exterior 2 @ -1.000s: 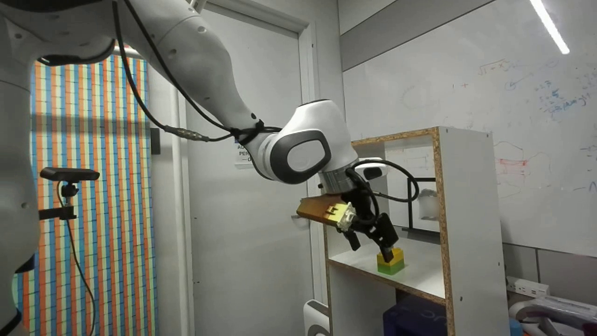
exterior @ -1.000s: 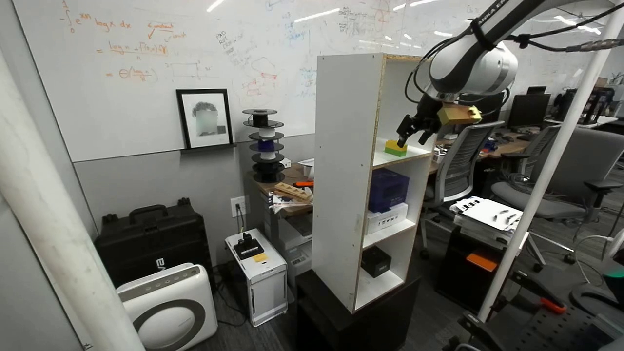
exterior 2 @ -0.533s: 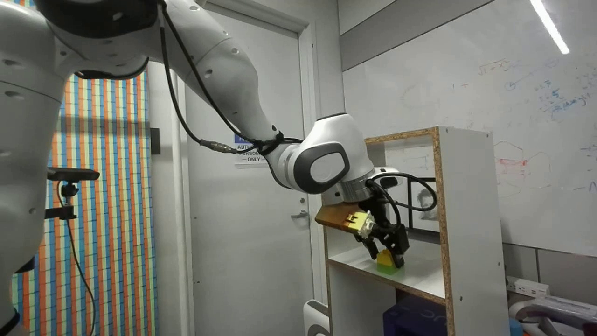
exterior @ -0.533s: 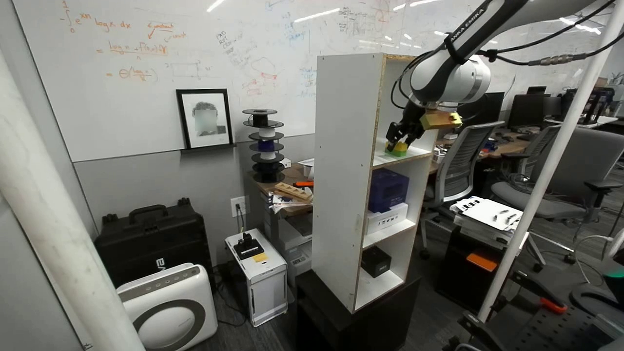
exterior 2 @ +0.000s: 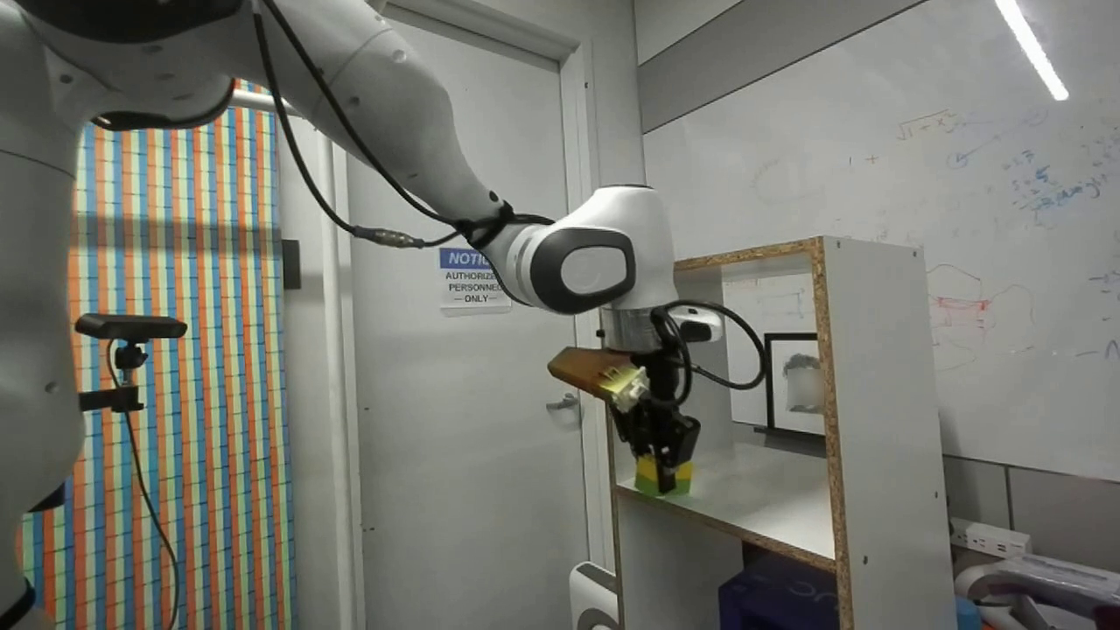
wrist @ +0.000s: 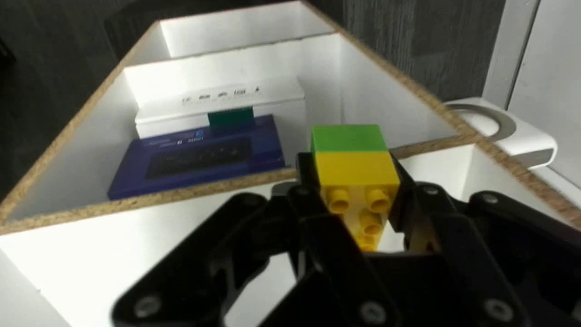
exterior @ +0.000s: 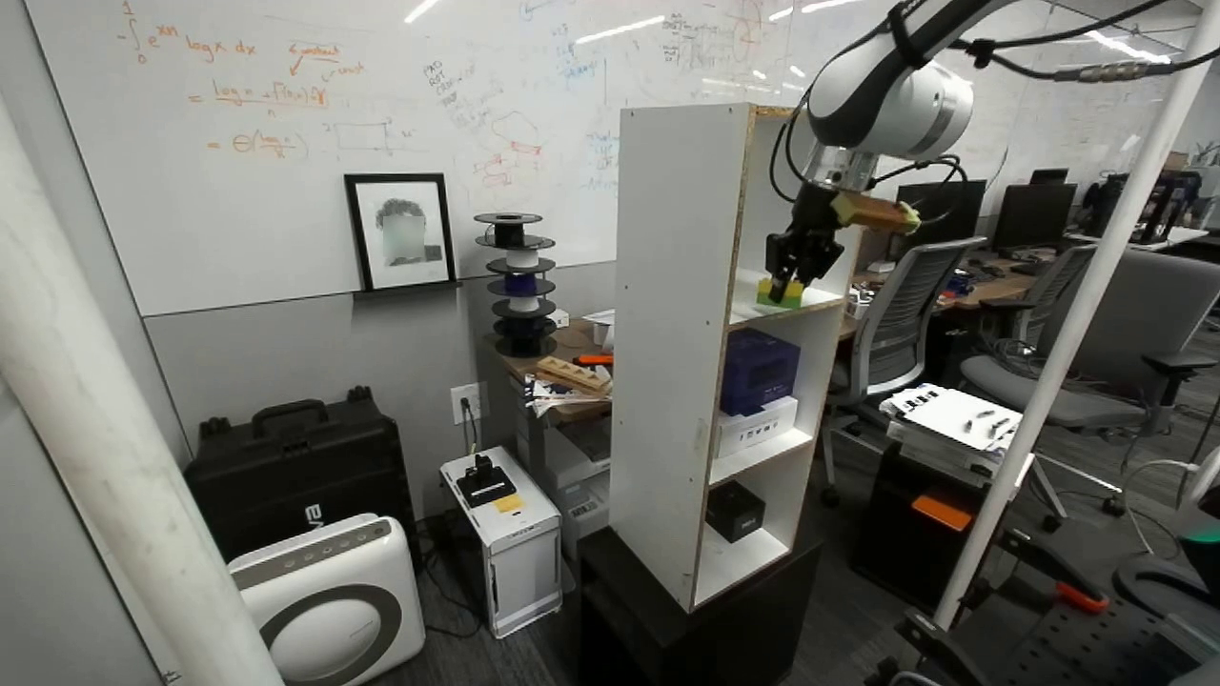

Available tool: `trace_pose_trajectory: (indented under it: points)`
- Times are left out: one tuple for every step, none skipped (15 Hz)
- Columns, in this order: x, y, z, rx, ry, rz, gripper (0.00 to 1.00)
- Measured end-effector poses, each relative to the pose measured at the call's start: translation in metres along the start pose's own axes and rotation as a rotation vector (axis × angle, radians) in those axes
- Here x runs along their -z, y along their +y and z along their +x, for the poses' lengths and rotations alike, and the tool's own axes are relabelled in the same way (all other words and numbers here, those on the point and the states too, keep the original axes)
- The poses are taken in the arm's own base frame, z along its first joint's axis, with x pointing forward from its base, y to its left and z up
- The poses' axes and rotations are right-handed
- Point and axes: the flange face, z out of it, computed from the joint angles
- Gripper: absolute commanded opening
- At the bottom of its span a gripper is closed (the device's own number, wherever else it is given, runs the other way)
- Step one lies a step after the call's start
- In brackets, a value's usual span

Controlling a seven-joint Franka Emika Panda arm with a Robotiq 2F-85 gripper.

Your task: Move the lego bricks to the top of the shelf

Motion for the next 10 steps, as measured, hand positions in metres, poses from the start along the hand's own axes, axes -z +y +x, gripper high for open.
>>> trace_pose_trajectory:
  points:
    - [0.014,-0.004,-0.012,-0.008,-0.031,0.012,0.15]
    - [0.030,-0.008,-0.024,-0.016,-0.040,0.018,0.15]
    - [0.046,-0.011,-0.034,-0.021,-0.035,0.021,0.15]
    - [0.063,-0.013,-0.044,-0.023,-0.016,0.019,0.15]
    - [0.082,-0.015,-0.053,-0.023,0.010,0.013,0.16]
    - [0.102,-0.018,-0.061,-0.023,0.044,0.008,0.16]
    - [0.125,-0.020,-0.067,-0.026,0.091,0.010,0.16]
    - [0.151,-0.023,-0.071,-0.036,0.143,0.014,0.16]
    - [0.177,-0.026,-0.075,-0.051,0.198,0.019,0.16]
    - [0.204,-0.029,-0.078,-0.071,0.254,0.025,0.16]
